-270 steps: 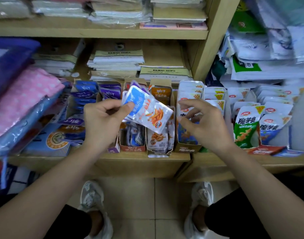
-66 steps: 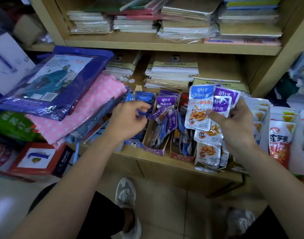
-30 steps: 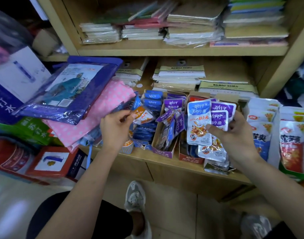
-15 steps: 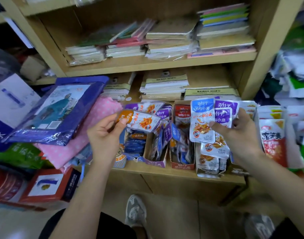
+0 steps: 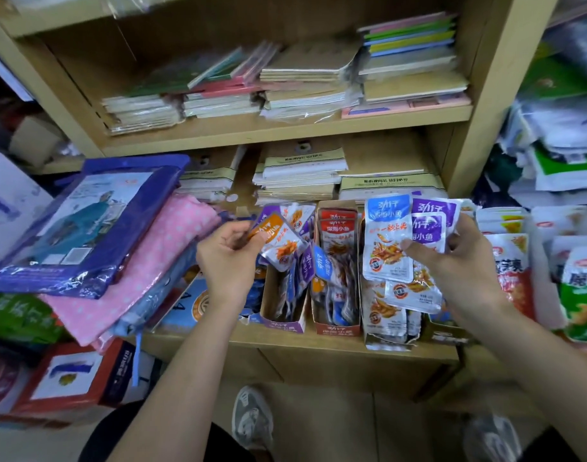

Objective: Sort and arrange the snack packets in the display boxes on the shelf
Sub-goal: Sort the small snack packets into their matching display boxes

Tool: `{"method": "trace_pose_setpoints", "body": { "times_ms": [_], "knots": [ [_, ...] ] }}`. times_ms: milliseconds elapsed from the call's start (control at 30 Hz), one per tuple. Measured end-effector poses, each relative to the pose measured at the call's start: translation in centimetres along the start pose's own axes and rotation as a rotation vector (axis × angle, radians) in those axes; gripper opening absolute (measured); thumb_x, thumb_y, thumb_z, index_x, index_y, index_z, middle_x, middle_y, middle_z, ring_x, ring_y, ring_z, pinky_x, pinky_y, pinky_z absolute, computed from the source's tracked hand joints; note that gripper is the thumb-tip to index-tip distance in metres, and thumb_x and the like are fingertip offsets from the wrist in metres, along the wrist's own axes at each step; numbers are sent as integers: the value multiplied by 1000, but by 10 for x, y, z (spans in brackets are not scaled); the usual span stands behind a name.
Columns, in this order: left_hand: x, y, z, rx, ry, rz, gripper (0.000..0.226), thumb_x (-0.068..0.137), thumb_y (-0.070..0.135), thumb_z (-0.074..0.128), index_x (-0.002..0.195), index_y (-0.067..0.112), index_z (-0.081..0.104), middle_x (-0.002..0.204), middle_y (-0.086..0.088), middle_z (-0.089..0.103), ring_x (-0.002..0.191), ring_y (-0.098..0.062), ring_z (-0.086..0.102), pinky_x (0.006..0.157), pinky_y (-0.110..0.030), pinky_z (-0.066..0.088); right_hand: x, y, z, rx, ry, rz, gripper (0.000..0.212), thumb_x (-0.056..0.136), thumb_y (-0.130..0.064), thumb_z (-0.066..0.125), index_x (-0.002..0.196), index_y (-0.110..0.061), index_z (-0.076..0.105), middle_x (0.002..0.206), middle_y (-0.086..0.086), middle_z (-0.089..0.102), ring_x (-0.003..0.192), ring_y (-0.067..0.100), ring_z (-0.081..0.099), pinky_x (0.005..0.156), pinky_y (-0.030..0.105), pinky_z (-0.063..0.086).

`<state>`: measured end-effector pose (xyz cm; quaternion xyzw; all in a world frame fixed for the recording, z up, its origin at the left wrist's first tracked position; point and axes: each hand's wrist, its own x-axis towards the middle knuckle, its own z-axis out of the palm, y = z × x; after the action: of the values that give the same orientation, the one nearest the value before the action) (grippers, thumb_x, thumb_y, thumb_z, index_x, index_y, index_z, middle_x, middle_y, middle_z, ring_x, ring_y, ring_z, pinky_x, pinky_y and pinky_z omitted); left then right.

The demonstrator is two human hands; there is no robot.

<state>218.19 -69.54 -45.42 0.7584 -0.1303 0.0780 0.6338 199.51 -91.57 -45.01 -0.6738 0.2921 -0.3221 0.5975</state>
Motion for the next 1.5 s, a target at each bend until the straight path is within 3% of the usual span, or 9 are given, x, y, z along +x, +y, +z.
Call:
{"method": "trace_pose_setpoints", "body": {
  "times_ms": [100, 200, 333, 500, 667, 1000, 1167, 1333, 1500],
  "knots": [
    [-6, 12, 2, -85, 7, 39, 18, 84, 6, 78, 102, 9, 73, 94, -4, 77, 90, -18, 75, 75, -31, 61, 2, -2, -6, 16, 30, -13, 39, 80, -7, 81, 112, -19, 62, 97, -6, 75, 89, 3, 72, 74, 28, 55],
    [-12, 30, 4, -243, -22, 51, 17, 89, 6, 72, 97, 21, 75, 94, 3, 77, 92, -13, 73, 77, -24, 57, 4, -6, -13, 29, 81, -28, 44, 80, -12, 82, 117, -19, 60, 103, -5, 74, 96, 6, 71, 79, 35, 57],
    [-33, 45, 27, -377, -89, -71, 18, 89, 3, 71, 87, 21, 77, 85, 3, 77, 87, -11, 72, 79, -28, 58, 4, -9, -23, 6, 181, -79, 43, 81, -12, 82, 117, -15, 58, 103, -4, 72, 90, -1, 69, 73, 23, 57],
    [-67, 39, 65, -98, -115, 58, 7, 82, 22, 80, 79, 19, 75, 77, 2, 74, 75, -13, 71, 68, -37, 59, 1, -8, -36, -59, 261, -162, 44, 82, -6, 80, 118, -4, 55, 101, 0, 69, 81, -14, 63, 62, 4, 46],
    [-96, 39, 92, 201, -90, 296, 22, 74, 26, 86, 67, 23, 65, 67, 19, 62, 66, 1, 63, 59, -12, 45, 2, 1, -44, -126, 216, -120, 46, 81, -10, 82, 118, -13, 56, 103, -4, 71, 87, -7, 67, 61, 7, 50],
    [-100, 40, 99, -137, -395, -277, 11, 88, 27, 76, 82, 18, 76, 78, 4, 76, 71, -14, 74, 65, -27, 60, -10, 14, -50, -197, 125, -88, 43, 80, -11, 82, 114, -16, 57, 100, -10, 72, 89, -5, 68, 69, 13, 54],
    [-94, 50, 83, -2, -226, -58, 9, 89, 20, 75, 82, 26, 74, 80, 8, 75, 68, -8, 74, 58, -26, 59, -14, -2, -58, -145, 299, -189, 45, 82, -11, 81, 118, -9, 55, 103, -7, 69, 88, -12, 64, 67, 3, 46],
    [-56, 48, 42, 12, -44, 137, 13, 86, 24, 74, 76, 32, 73, 74, 4, 74, 66, -22, 71, 62, -43, 59, -19, -8, -44, -120, 252, -204, 48, 81, -13, 82, 121, -10, 55, 108, -6, 69, 94, -13, 63, 70, 5, 49],
    [-46, 38, 14, 100, 39, 201, 3, 84, 20, 76, 85, 19, 78, 73, 5, 74, 64, -10, 66, 62, -34, 54, -24, -8, -26, -95, 172, -213, 46, 81, -7, 81, 120, -9, 55, 104, -11, 69, 89, -12, 65, 67, 4, 46]
  ]
}}
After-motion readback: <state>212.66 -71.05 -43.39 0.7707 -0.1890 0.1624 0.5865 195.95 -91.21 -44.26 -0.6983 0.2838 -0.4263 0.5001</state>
